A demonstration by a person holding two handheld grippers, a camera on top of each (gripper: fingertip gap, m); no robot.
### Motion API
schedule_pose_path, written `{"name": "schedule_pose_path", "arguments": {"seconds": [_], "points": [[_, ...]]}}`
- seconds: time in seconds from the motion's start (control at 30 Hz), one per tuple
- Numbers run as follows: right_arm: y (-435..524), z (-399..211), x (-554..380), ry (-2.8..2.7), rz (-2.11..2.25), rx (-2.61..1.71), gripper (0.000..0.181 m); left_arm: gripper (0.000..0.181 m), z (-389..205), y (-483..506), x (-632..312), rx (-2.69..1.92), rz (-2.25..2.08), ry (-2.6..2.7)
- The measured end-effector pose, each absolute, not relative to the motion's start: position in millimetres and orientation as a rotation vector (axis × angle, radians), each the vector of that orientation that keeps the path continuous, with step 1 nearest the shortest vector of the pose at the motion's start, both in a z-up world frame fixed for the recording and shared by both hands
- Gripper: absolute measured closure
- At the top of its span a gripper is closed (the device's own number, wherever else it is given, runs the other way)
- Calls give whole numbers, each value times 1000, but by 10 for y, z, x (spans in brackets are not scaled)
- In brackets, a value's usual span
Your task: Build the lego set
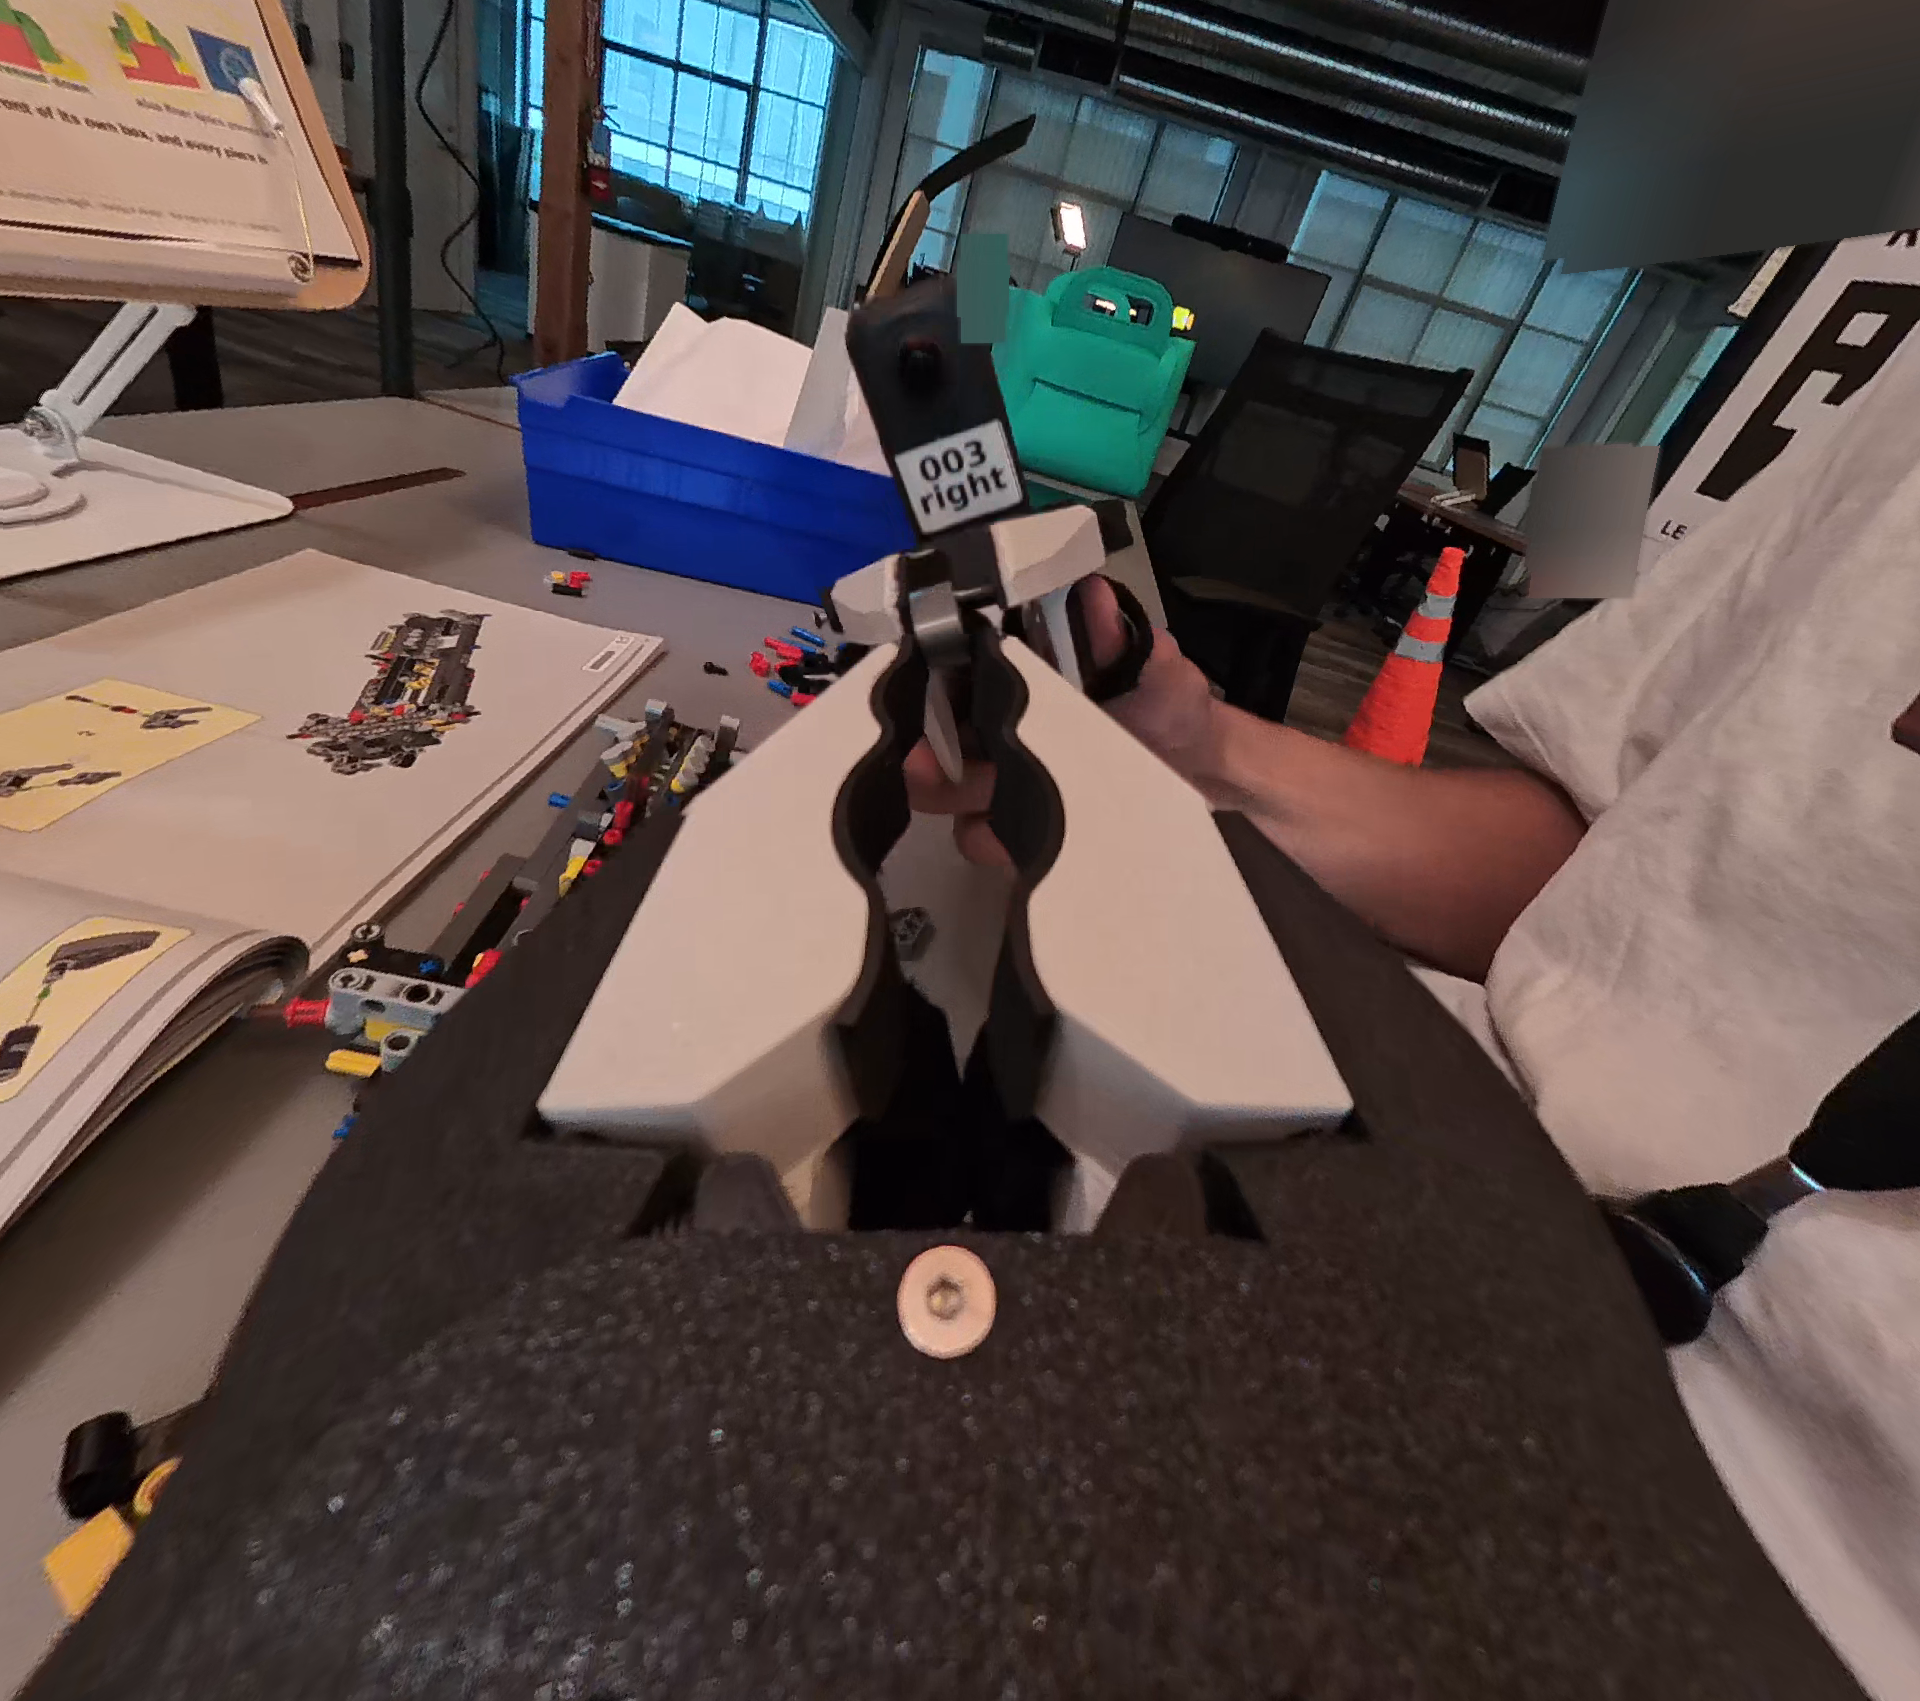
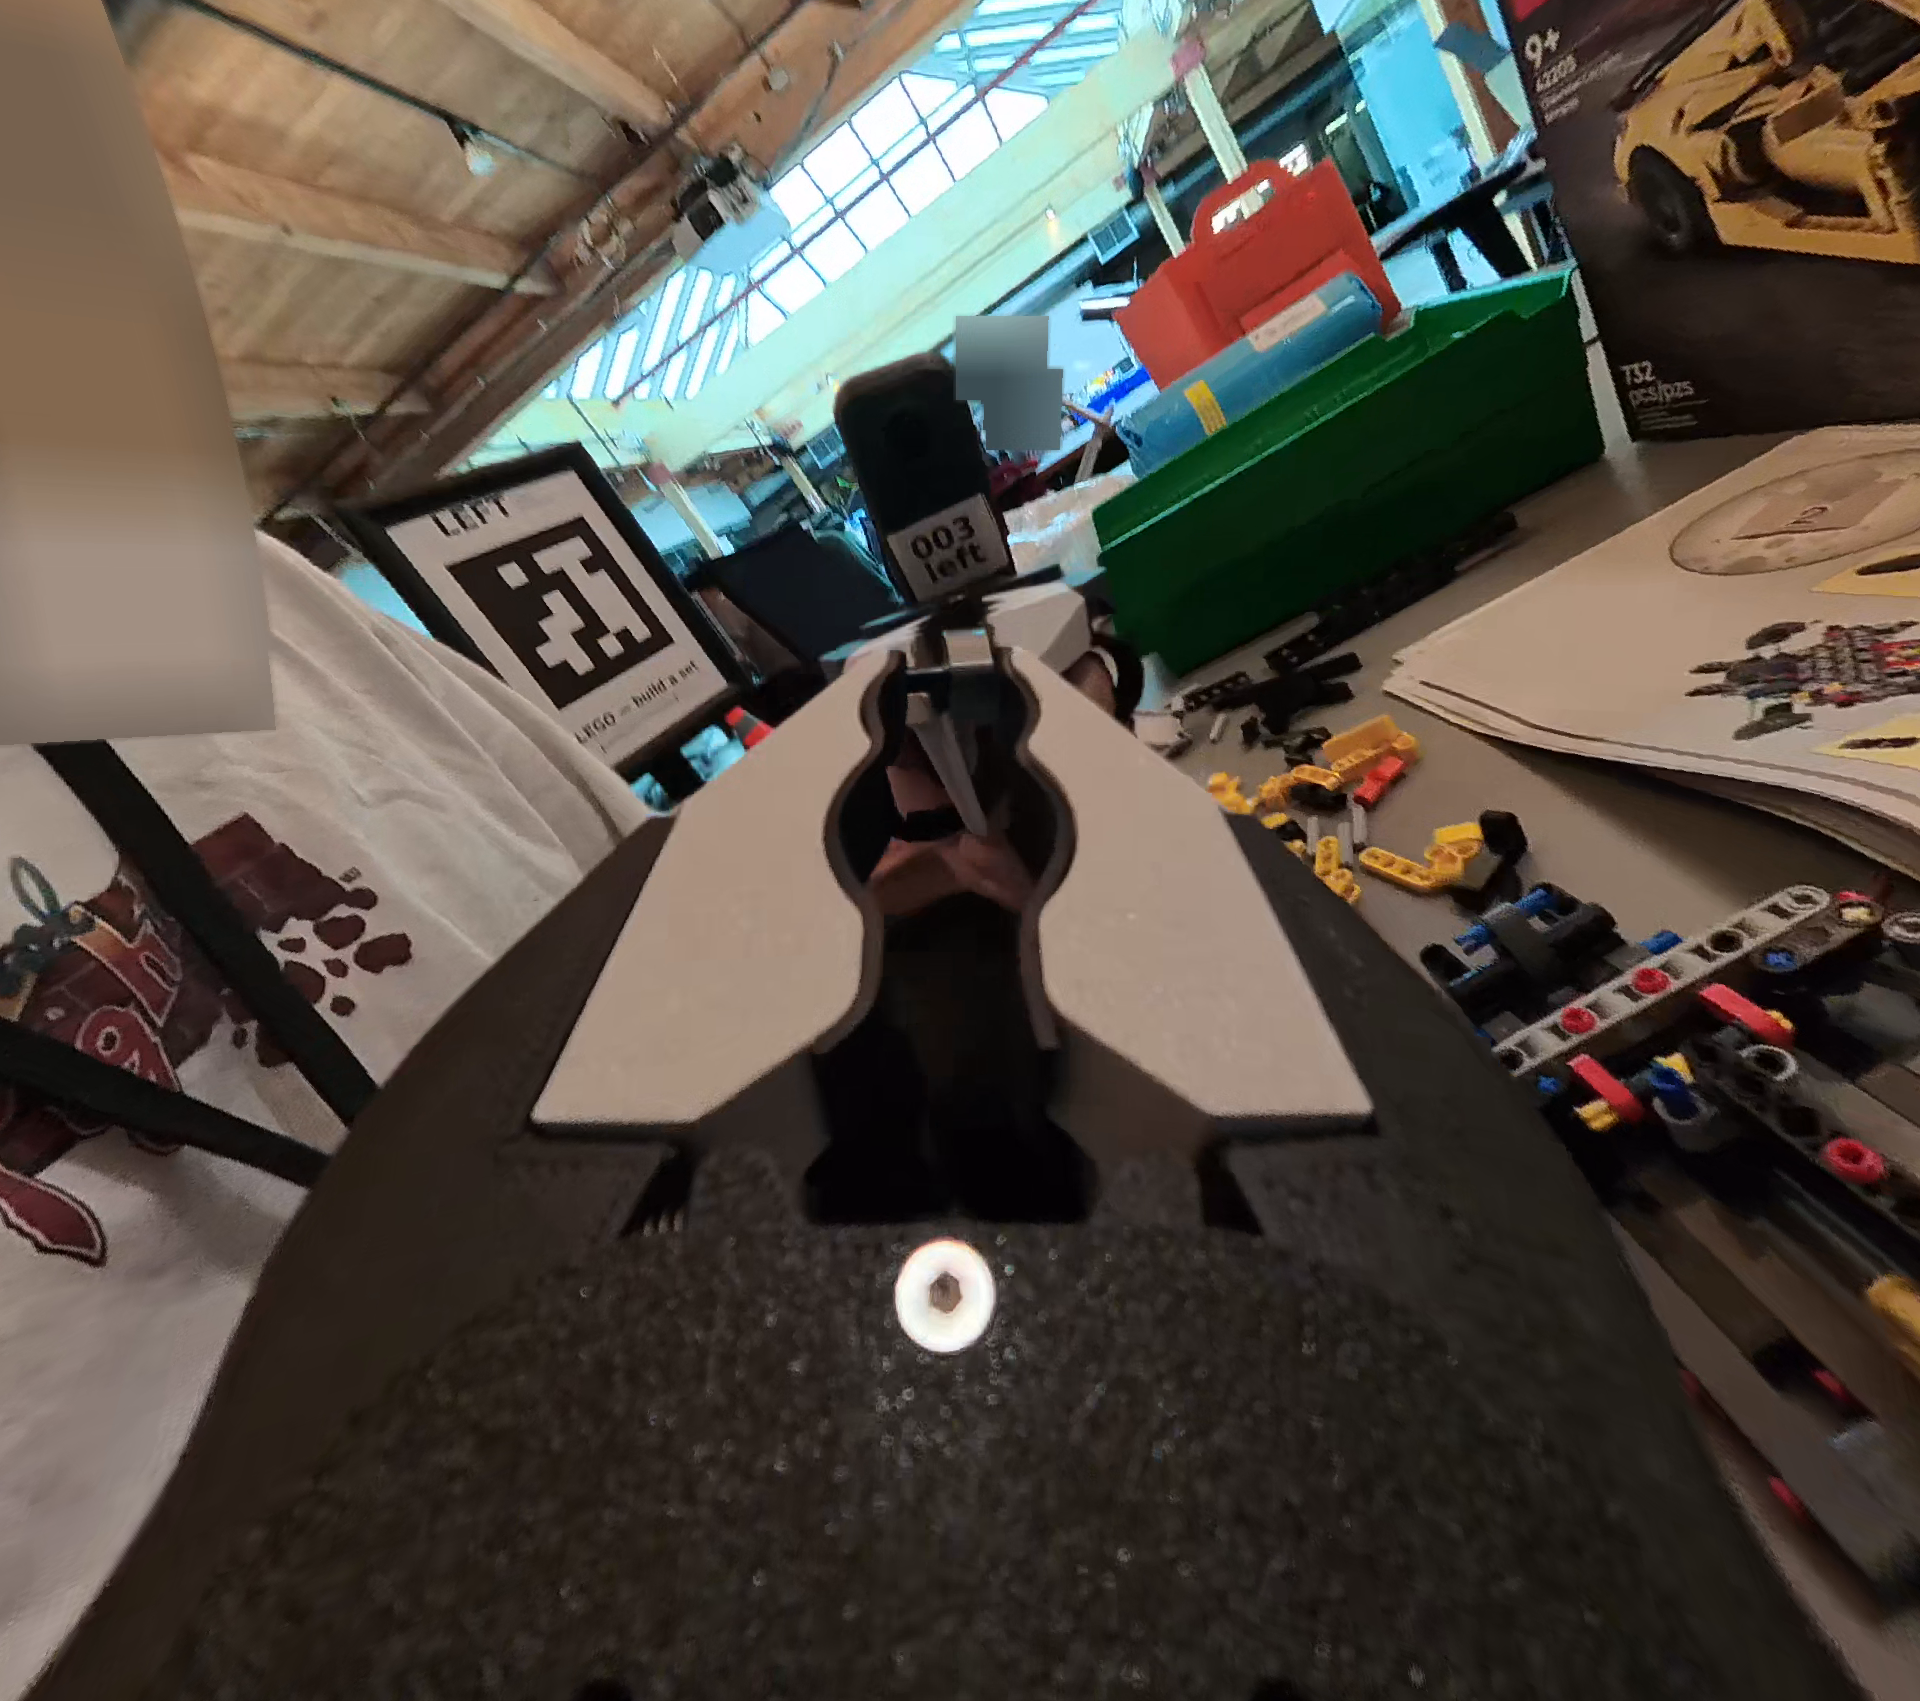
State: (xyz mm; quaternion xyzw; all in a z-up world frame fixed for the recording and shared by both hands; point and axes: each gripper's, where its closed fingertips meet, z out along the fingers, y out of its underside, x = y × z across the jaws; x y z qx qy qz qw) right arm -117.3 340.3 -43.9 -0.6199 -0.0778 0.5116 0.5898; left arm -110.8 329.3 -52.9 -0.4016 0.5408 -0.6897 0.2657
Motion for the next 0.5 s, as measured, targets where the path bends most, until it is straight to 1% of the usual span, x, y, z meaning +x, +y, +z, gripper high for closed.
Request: {"name": "schedule_pose_path", "arguments": {"seconds": [0.1, 0.27, 0.37, 0.5], "points": [[3410, -528, -1112, -212, 1175, -1524, 166, 160, -564, 3293, -1119, -1115, -1874, 1476], [3437, -680, -1092, -227, 1272, -1620, 166, 158, -641, 3398, -1123, -1187, -1832, 1465], [3429, -675, -1147, -218, 1375, -1601, 166, 158, -701, 3376, -1112, -1210, -1821, 1502], [3435, -733, -1162, -237, 1330, -1635, 166, 171, -749, 3376, -1102, -1231, -1808, 1521]]}}
